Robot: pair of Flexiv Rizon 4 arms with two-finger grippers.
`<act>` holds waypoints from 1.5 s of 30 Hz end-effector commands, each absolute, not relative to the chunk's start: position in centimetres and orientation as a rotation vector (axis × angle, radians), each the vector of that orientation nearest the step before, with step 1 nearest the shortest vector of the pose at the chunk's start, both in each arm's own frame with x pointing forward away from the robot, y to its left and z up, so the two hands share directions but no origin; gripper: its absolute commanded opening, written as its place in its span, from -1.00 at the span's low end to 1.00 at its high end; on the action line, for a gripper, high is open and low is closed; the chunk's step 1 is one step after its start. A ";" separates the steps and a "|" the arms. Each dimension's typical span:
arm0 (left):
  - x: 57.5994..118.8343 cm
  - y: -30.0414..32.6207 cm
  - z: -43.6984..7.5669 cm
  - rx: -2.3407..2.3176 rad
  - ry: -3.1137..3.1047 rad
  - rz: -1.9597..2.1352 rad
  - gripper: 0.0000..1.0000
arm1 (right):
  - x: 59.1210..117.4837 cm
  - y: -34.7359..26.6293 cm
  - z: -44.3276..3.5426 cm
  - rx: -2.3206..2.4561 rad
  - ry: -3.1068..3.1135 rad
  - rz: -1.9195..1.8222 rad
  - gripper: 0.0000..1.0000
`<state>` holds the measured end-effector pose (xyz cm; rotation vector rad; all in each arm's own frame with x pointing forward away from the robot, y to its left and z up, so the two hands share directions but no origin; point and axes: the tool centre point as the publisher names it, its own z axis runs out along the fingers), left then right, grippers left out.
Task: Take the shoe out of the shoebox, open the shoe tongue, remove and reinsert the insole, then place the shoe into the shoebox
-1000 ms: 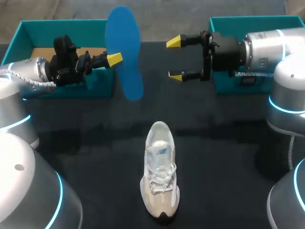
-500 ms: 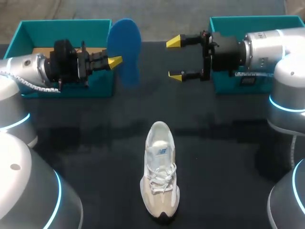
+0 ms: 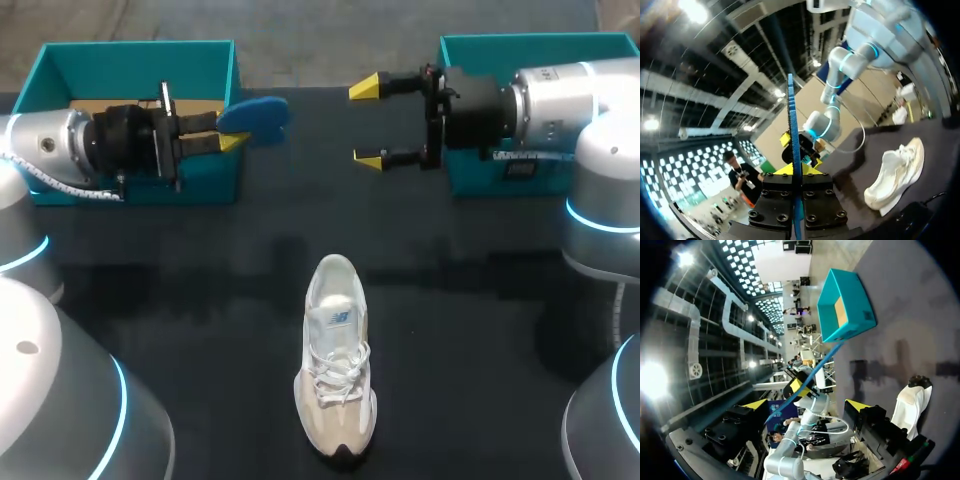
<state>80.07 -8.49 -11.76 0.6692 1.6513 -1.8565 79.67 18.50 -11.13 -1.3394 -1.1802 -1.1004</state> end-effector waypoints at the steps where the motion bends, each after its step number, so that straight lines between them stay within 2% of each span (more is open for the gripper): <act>1: 81.0 -8.2 -12.0 1.047 1.358 -1.530 -1.00 | 79.7 18.7 -11.2 -1.341 -1.180 -1.100 1.00; 17: 81.5 -9.1 -13.1 1.278 1.028 -1.124 -1.00 | 79.7 18.7 -11.2 -1.341 -1.180 -1.100 1.00; 45: 81.1 -10.4 -12.6 1.363 1.139 -1.090 -1.00 | 79.7 18.7 -11.2 -1.341 -1.180 -1.100 1.00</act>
